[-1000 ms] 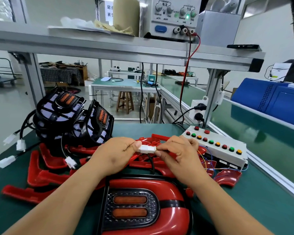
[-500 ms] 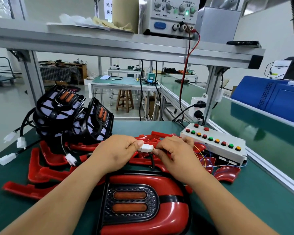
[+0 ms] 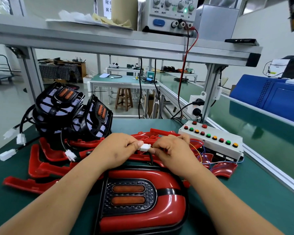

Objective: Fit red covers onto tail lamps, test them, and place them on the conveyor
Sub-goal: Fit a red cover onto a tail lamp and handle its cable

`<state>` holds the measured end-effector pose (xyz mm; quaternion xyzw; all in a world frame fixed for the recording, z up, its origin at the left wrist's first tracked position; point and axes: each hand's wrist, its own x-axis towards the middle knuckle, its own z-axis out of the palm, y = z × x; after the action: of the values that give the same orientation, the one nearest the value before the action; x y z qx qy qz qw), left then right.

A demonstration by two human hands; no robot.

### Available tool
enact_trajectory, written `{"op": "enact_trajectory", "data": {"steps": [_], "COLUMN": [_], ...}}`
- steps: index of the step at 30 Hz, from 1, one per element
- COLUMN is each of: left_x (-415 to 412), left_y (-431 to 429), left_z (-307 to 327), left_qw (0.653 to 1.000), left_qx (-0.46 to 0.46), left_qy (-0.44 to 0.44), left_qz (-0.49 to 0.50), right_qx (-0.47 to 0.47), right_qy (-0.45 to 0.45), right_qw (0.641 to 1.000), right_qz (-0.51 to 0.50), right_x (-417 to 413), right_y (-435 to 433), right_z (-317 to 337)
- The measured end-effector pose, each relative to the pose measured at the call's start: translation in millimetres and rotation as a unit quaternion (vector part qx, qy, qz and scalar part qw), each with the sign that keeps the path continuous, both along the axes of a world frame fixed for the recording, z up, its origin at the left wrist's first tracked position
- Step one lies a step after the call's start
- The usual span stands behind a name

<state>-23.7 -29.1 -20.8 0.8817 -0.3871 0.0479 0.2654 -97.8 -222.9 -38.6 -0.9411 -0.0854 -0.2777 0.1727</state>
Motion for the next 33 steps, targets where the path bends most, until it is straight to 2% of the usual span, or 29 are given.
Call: {"op": "enact_trajectory", "data": {"steps": [2,4,6,7,10,12,14,17,19,24,28,33], "left_x": [-4,-10,-19,-23,-34,-41,-49,-59,-59,-48,-31,-16], "left_y": [4,12,24,30,51,62,67,69,72,69,68,57], "left_z": [5,11,17,19,19,15,11,6,1,-5,-10,-22], "left_qw": [0.999,0.989,0.984,0.989,0.989,0.982,0.971,0.931,0.911,0.89,0.89,0.901], "left_qx": [-0.047,-0.14,-0.16,-0.12,0.077,0.113,0.115,0.002,-0.058,-0.183,-0.256,-0.282], "left_qy": [-0.016,-0.036,-0.028,-0.01,0.029,0.079,0.171,0.356,0.406,0.413,0.369,0.314], "left_qz": [0.006,0.034,0.067,0.081,0.123,0.127,0.122,0.081,0.036,0.054,0.079,0.101], "right_qx": [-0.009,-0.017,-0.021,-0.027,-0.049,-0.064,-0.069,-0.062,-0.067,-0.077,-0.132,0.01], "right_qy": [0.013,0.023,0.036,0.042,0.05,0.056,0.058,0.05,0.049,0.083,0.174,0.073], "right_qw": [1.0,0.999,0.999,0.998,0.996,0.994,0.992,0.993,0.993,0.989,0.969,0.994], "right_qz": [-0.016,-0.024,-0.029,-0.033,-0.053,-0.07,-0.083,-0.085,-0.086,-0.098,-0.114,-0.081], "right_x": [0,0,0,1,5,7,9,9,8,11,23,12], "right_y": [-2,-6,-9,-10,-11,-11,-12,-13,-15,-19,-20,-34], "right_z": [-1,-2,-3,-4,-8,-9,-11,-12,-11,-10,-5,-14]}}
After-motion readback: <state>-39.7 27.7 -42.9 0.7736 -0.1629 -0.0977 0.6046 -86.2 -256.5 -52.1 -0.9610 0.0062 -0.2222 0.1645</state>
